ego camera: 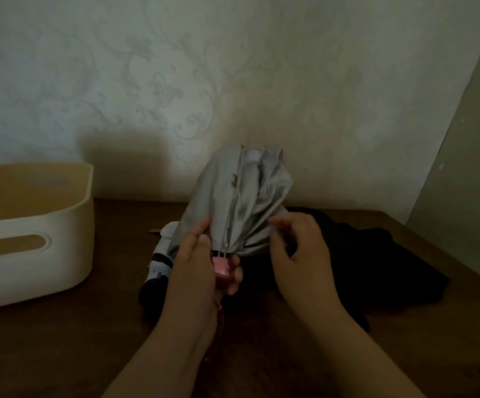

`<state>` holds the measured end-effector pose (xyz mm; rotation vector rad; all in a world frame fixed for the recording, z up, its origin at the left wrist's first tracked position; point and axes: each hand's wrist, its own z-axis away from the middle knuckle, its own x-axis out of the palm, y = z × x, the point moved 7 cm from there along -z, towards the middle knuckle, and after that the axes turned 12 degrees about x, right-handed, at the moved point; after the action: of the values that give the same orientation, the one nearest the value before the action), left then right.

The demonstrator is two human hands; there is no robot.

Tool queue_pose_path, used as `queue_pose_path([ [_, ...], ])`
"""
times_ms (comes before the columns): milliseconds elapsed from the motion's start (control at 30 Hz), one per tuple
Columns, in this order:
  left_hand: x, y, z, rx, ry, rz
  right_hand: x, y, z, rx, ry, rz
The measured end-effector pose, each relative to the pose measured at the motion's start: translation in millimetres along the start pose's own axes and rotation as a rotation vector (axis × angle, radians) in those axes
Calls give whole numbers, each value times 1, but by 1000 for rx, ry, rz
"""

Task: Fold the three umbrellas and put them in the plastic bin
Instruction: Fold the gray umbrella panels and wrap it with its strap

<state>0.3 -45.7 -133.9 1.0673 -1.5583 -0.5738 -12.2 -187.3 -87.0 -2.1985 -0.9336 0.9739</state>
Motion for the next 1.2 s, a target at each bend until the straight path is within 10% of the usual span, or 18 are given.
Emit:
queue_pose_path([
  [200,11,-3,6,-48,-92,55,15,4,16,45,-167,15],
  [367,17,-8,16,18,-104,-190,-30,-9,16,58,131,-78],
  [533,28,-4,26,124,-132,-382,-5,4,15,290,-176,-22],
  [767,37,-12,28,79,-223,-287,28,42,26,873,-628,-665],
  [1000,38,-31,28,-98,-284,-320,16,47,21,812,-374,-845],
  [1200,35,4,36,363,-227,-1056,2,61,12,711,-146,-753],
])
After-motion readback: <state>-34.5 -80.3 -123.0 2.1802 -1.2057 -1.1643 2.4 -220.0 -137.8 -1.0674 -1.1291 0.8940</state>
